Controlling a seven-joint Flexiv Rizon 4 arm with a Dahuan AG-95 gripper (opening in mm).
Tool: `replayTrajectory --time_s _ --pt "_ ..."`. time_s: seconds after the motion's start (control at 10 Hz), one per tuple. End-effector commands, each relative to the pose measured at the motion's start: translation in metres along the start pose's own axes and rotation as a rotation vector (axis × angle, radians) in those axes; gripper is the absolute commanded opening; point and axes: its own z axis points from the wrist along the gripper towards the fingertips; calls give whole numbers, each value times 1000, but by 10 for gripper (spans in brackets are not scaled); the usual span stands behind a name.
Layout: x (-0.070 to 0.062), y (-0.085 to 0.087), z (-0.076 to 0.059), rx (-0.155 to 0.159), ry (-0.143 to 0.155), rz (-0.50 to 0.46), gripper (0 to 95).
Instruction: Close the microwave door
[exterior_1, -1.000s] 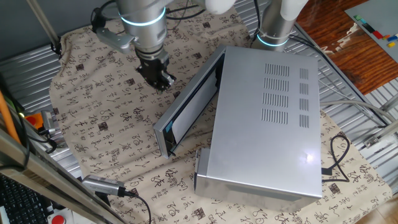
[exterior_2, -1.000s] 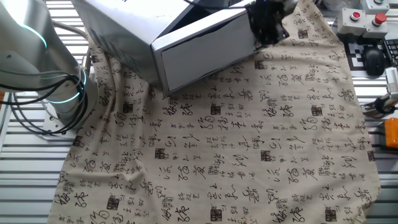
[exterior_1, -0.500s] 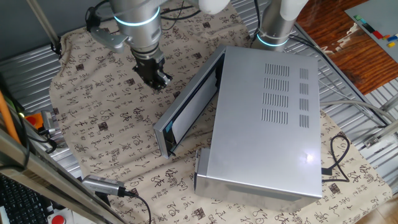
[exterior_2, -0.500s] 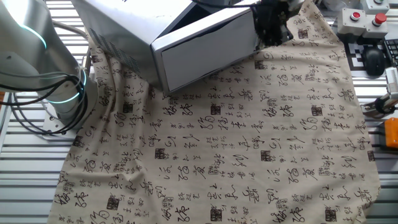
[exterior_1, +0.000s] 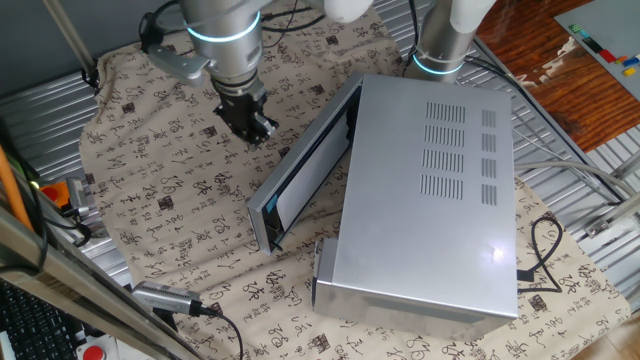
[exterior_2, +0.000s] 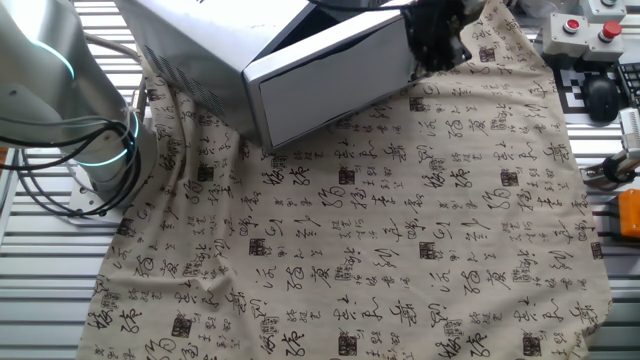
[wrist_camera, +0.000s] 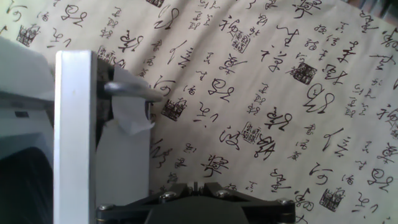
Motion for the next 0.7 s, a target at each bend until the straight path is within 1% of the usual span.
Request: replayTrajectory --time_s 0.1,0.2,0.3,0.5,0.7 --pt "-9 15 -7 -23 -13 10 0" --pt "-13 23 -10 -29 -13 17 0" --pt "-18 32 -13 -31 -7 31 0" --pt "-27 46 -15 -34 4 61 0" --pt "-32 57 -16 -35 8 76 0"
